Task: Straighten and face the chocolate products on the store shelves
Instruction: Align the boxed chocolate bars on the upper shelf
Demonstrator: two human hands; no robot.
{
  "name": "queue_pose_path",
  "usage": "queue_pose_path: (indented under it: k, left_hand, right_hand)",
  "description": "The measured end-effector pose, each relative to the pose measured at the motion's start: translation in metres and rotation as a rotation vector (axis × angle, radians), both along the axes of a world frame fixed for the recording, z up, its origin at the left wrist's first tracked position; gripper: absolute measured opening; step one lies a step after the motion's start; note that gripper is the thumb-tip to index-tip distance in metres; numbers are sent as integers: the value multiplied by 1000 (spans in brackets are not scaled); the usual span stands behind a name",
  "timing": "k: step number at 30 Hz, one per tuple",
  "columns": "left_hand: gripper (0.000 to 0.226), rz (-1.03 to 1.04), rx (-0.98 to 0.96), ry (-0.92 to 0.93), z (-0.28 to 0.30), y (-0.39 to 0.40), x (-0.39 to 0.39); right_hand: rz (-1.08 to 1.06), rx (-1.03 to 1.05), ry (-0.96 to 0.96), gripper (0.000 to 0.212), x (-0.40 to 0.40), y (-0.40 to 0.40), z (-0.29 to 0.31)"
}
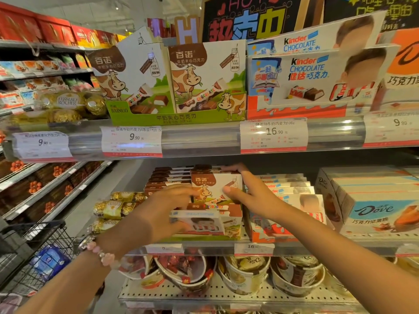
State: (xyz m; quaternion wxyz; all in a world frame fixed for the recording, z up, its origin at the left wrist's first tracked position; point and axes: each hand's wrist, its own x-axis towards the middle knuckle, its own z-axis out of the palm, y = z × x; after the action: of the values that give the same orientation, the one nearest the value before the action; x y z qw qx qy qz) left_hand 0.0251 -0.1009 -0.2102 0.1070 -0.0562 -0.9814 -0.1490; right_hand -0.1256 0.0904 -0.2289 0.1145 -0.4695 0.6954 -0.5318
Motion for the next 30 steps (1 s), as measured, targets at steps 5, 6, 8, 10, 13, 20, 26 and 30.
queue_pose_path:
  k: [5, 6, 8, 10, 13, 20, 26, 30]
  left_hand:
    - [20, 24, 185, 72, 25, 9, 12]
    - [24, 27, 162, 70, 26, 11, 12]
    - [35, 47, 102, 52, 23, 14, 10]
    - [32, 68, 66, 32, 15, 13, 8]
    - [28, 8, 58, 7, 5, 13, 9]
    - [29, 5, 34, 70, -2, 17, 3]
    - [39, 93, 187, 100, 7, 15, 0]
    - [33, 80, 236, 112, 6, 13, 3]
  right_hand:
    - [-33, -48, 78, 38, 4, -1, 0]
    - [-30, -54, 86, 37, 4, 0, -1]
    - [-18, -68, 72, 35, 3, 1, -2]
    - [0, -76, 56, 31, 4, 4, -4]
    - [4, -110, 122, 29, 9, 5, -4]
    - [-2, -139, 99, 32, 13, 3, -12]
    - [66, -110, 1, 32, 5, 9, -14]
    - [40, -61, 95, 34, 8, 17, -20]
